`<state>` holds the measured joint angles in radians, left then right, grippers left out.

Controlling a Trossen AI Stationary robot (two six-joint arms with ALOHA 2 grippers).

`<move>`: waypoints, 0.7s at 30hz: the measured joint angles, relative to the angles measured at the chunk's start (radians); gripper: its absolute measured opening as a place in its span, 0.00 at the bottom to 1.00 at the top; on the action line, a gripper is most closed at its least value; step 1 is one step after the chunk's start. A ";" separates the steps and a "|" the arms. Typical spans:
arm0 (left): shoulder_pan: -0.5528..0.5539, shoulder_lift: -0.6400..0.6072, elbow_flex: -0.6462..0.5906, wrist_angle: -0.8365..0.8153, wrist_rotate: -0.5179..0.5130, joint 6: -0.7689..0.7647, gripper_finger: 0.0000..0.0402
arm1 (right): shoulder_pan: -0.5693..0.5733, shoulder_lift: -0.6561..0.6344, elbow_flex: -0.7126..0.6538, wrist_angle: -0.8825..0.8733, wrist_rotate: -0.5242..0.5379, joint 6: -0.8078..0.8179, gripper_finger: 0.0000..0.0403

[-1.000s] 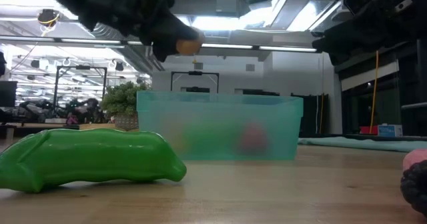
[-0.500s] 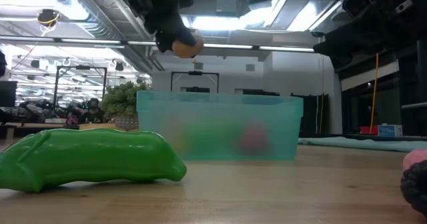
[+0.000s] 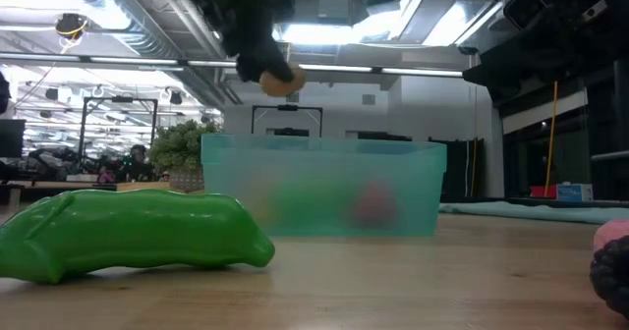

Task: Pick and placing Produce into tupperware
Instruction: Put the potato into the bin

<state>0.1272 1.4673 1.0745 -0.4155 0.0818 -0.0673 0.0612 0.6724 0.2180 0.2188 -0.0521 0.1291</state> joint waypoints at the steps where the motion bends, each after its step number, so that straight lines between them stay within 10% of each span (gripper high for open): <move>1: 0.000 0.019 0.004 0.028 0.000 0.004 0.47 | 0.000 0.000 0.000 0.000 0.000 -0.001 0.44; 21: 0.077 0.300 0.001 0.128 -0.070 0.026 0.47 | 0.000 0.015 0.000 -0.005 0.000 -0.005 0.44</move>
<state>0.2040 1.7677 1.0759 -0.2871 0.0117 -0.0418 0.0610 0.6871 0.2176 0.2140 -0.0521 0.1245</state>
